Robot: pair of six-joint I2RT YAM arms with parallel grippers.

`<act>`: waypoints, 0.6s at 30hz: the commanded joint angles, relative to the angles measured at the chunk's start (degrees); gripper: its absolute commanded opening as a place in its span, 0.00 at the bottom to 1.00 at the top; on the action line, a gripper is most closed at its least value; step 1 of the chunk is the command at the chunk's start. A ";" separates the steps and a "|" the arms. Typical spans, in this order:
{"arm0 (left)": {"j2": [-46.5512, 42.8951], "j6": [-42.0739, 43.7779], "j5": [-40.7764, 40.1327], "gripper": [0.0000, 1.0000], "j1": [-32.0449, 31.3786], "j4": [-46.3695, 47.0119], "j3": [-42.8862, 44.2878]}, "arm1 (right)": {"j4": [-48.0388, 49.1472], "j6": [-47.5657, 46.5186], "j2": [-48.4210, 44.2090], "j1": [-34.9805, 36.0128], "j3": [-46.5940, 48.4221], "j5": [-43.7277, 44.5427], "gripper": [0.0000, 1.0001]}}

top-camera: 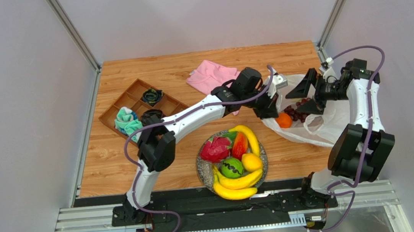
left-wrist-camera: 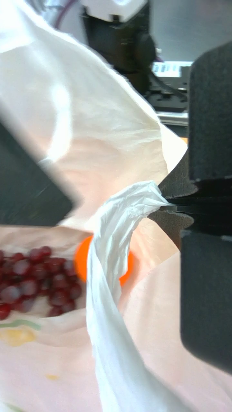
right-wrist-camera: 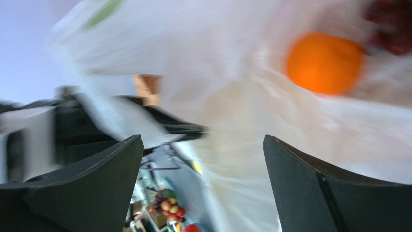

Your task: Take the fake fruits out of the plastic bag

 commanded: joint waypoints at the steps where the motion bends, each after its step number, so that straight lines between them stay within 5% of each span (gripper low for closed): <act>1: -14.57 5.97 0.09 0.00 1.32 -3.46 -8.25 | -4.60 -9.79 1.44 -1.72 -3.14 22.61 0.96; 10: -20.84 11.94 -1.93 0.00 1.32 -3.82 -18.37 | -3.05 -21.97 6.12 -3.24 -1.91 30.35 0.85; 18: -21.45 12.39 -8.17 0.00 1.15 -2.60 -22.59 | 1.38 -57.94 -19.01 1.08 -18.69 30.91 0.86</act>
